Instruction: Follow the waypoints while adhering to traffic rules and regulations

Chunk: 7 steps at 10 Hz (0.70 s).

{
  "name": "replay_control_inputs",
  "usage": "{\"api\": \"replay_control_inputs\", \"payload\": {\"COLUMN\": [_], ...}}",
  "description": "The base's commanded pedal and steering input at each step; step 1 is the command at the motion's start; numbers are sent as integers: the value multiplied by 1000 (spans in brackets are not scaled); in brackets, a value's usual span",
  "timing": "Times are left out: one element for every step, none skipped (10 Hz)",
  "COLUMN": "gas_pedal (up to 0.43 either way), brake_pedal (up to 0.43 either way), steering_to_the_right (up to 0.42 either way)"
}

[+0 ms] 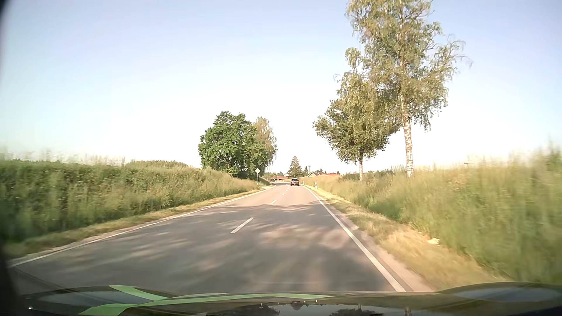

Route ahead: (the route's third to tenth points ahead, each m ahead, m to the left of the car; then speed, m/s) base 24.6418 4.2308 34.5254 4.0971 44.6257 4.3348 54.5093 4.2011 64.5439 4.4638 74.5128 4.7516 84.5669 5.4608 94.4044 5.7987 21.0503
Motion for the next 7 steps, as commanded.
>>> {"api": "replay_control_inputs", "payload": {"gas_pedal": [79, 79, 79, 87, 87, 87, 87], "brake_pedal": [0, 0, 0, 0, 0, 0, 0], "steering_to_the_right": [-4, -4, -4, -4, -4, -4, -4]}}
